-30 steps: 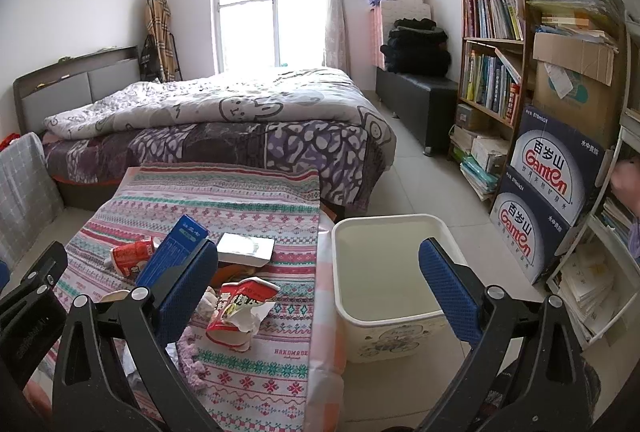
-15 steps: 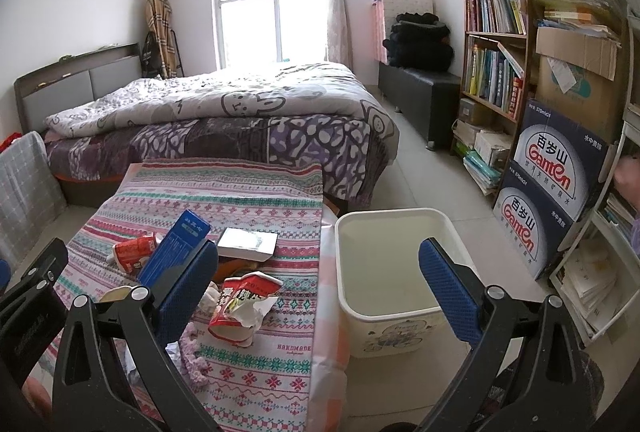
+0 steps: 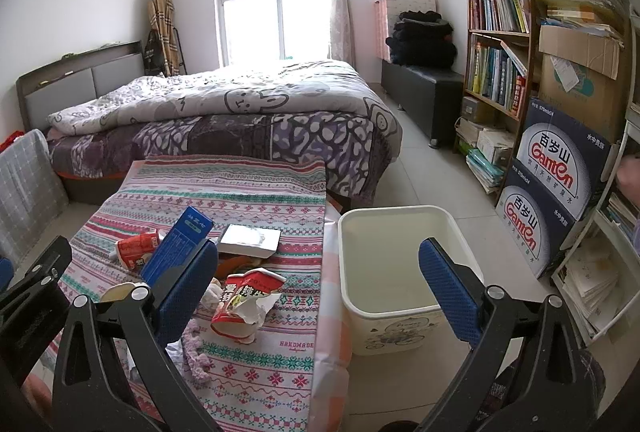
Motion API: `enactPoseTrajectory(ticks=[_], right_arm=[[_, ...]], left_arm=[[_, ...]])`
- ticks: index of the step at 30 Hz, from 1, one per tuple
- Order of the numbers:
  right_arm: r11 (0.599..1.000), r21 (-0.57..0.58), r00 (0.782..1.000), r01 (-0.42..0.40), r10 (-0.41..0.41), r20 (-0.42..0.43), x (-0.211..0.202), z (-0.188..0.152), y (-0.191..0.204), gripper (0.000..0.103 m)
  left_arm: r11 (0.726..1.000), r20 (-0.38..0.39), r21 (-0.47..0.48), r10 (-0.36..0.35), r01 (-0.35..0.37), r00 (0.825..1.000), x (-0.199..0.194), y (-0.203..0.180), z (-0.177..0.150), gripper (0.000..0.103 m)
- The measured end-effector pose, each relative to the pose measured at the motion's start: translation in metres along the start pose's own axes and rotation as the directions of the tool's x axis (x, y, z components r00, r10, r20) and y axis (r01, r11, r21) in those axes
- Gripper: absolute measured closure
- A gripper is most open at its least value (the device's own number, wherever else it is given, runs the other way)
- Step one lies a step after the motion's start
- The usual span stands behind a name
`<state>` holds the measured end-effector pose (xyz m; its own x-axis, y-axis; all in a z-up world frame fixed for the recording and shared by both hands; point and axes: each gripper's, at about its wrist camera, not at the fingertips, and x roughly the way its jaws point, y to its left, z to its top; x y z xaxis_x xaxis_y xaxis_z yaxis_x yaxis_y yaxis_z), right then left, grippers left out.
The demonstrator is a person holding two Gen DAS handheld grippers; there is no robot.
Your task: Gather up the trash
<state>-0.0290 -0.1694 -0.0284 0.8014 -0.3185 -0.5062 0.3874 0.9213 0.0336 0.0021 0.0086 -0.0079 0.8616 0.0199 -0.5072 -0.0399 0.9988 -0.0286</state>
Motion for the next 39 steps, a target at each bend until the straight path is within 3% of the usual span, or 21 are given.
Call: enactPoseTrajectory(ticks=[39], right_arm=[[1.000,0.003,1.000,0.000,0.000,-0.005,0.0015,-0.0007,0.0007,0.007]], left_arm=[[1.000,-0.006,0.000,0.005,-0.005,1.000,0.0014,0.0027,-0.0030,0.006]])
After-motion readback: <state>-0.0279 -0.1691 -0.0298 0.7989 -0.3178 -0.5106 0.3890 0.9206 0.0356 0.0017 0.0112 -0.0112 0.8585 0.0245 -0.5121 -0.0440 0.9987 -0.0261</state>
